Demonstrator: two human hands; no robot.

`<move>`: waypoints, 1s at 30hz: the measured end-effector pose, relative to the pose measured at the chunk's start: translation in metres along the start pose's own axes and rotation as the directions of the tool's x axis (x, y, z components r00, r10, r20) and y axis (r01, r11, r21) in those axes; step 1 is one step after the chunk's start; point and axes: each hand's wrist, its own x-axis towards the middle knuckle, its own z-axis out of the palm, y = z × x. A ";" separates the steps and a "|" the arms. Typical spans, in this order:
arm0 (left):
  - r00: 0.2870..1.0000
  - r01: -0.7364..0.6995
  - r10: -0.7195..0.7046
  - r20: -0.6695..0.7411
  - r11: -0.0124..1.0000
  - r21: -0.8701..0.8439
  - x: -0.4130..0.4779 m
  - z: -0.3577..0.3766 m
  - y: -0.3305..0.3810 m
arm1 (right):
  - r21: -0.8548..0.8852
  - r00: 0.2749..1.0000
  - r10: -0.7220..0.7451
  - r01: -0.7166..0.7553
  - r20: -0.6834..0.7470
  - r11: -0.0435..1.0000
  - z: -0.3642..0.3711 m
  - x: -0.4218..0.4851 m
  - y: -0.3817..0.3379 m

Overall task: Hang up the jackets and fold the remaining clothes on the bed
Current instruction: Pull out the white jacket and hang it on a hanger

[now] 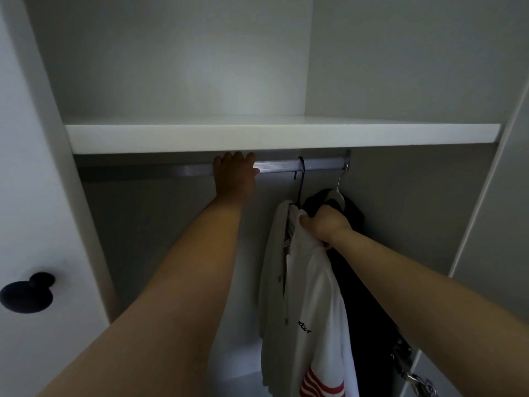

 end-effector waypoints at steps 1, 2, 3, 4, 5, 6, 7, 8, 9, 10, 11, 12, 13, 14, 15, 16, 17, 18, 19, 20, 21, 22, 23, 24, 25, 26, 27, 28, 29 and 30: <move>1.000 0.001 -0.001 -0.002 1.000 -0.003 0.000 0.000 0.000 | -0.067 0.999 -0.027 0.025 -0.025 0.997 0.001 -0.001 -0.002; 1.000 0.003 -0.003 -0.004 1.000 -0.007 -0.001 0.000 0.000 | -0.129 0.998 -0.056 0.051 -0.036 0.990 0.002 0.000 -0.003; 1.000 0.003 -0.003 -0.008 1.000 -0.012 -0.001 0.001 -0.001 | -0.188 0.996 -0.082 0.076 -0.028 0.979 0.004 -0.001 -0.004; 1.000 0.000 0.000 -0.014 1.000 -0.015 -0.001 0.001 -0.001 | -0.241 0.995 -0.097 0.094 0.001 0.966 0.006 -0.001 -0.004; 1.000 -0.006 0.005 -0.019 1.000 -0.016 -0.001 0.001 -0.001 | -0.285 0.994 -0.107 0.110 0.028 0.952 0.008 -0.001 -0.003; 1.000 -0.010 0.009 -0.021 1.000 -0.015 -0.002 0.001 -0.001 | -0.321 0.993 -0.104 0.114 0.049 0.940 0.010 0.001 -0.001; 1.000 -0.011 0.011 -0.018 1.000 -0.012 -0.002 0.001 -0.002 | -0.342 0.993 -0.099 0.113 0.058 0.933 0.011 0.001 0.001; 1.000 -0.012 0.012 -0.016 1.000 -0.009 -0.002 0.001 -0.002 | -0.341 0.994 -0.090 0.106 0.063 0.934 0.012 0.002 0.004; 1.000 -0.013 0.013 -0.016 1.000 -0.005 -0.002 0.001 -0.002 | -0.332 0.994 -0.085 0.101 0.061 0.938 0.012 0.002 0.007; 1.000 -0.014 0.014 -0.018 1.000 -0.002 -0.002 0.000 -0.001 | -0.323 0.995 -0.084 0.099 0.058 0.941 0.014 0.002 0.009; 1.000 -0.014 0.014 -0.018 1.000 -0.004 -0.003 0.000 -0.002 | -0.315 0.994 -0.095 0.105 0.049 0.943 0.015 0.001 0.011; 1.000 -0.015 0.014 -0.017 1.000 -0.008 -0.004 0.000 -0.002 | -0.313 0.993 -0.111 0.117 0.039 0.943 0.017 0.000 0.013; 1.000 -0.017 0.017 -0.015 1.000 -0.011 -0.005 0.001 -0.002 | -0.315 0.991 -0.129 0.132 0.028 0.940 0.018 -0.002 0.014; 1.000 -0.023 0.023 -0.008 1.000 -0.008 -0.006 0.001 -0.003 | -0.314 0.989 -0.146 0.146 0.021 0.938 0.018 -0.004 0.015; 1.000 -0.031 0.031 0.004 1.000 -0.003 -0.008 0.001 -0.003 | -0.311 0.987 -0.160 0.158 0.019 0.937 0.019 -0.006 0.015; 0.999 -0.040 0.040 0.021 0.999 -0.001 -0.011 0.001 -0.003 | -0.306 0.985 -0.170 0.167 0.017 0.937 0.019 -0.008 0.016; 0.998 -0.044 0.044 0.042 0.999 -0.006 -0.013 0.000 -0.002 | -0.305 0.984 -0.179 0.175 0.016 0.936 0.019 -0.011 0.017; 0.997 -0.039 0.040 0.064 0.999 -0.020 -0.017 0.000 -0.001 | -0.309 0.982 -0.187 0.183 0.016 0.933 0.019 -0.014 0.018; 0.996 -0.024 0.027 0.084 0.999 -0.041 -0.021 -0.002 0.001 | -0.314 0.980 -0.197 0.192 0.017 0.930 0.019 -0.017 0.020; 0.995 0.000 0.008 0.104 0.998 -0.069 -0.026 -0.003 0.003 | -0.316 0.978 -0.209 0.204 0.018 0.927 0.019 -0.020 0.022; 0.992 0.024 -0.012 0.126 0.995 -0.096 -0.032 -0.005 0.004 | -0.310 0.974 -0.226 0.218 0.012 0.925 0.019 -0.023 0.025; 0.988 0.042 -0.024 0.152 0.993 -0.112 -0.039 -0.007 0.006 | -0.296 0.969 -0.248 0.235 -0.007 0.926 0.020 -0.025 0.027; 0.983 0.049 -0.029 0.181 0.993 -0.107 -0.045 -0.009 0.007 | -0.280 0.961 -0.273 0.254 -0.032 0.926 0.020 -0.027 0.029; 0.976 0.051 -0.031 0.215 0.995 -0.088 -0.052 -0.010 0.009 | -0.269 0.954 -0.296 0.272 -0.053 0.924 0.019 -0.029 0.031; 0.966 0.055 -0.037 0.255 0.996 -0.065 -0.059 -0.011 0.011 | -0.266 0.947 -0.315 0.289 -0.061 0.920 0.020 -0.031 0.033; 0.955 0.065 -0.051 0.293 0.997 -0.037 -0.067 -0.012 0.011 | -0.272 0.941 -0.333 0.307 -0.057 0.912 0.022 -0.033 0.033; 0.945 0.074 -0.068 0.321 0.997 -0.007 -0.076 -0.013 0.009 | -0.288 0.936 -0.348 0.320 -0.048 0.902 0.024 -0.035 0.034; 0.939 0.080 -0.083 0.334 0.997 0.020 -0.085 -0.014 0.008 | -0.322 0.931 -0.361 0.329 -0.044 0.888 0.027 -0.038 0.034; 0.937 0.081 -0.090 0.337 0.996 0.042 -0.097 -0.015 0.007 | -0.373 0.924 -0.379 0.334 -0.051 0.866 0.030 -0.042 0.035; 0.936 0.078 -0.093 0.339 0.995 0.058 -0.108 -0.017 0.006 | -0.427 0.914 -0.401 0.338 -0.064 0.839 0.033 -0.046 0.035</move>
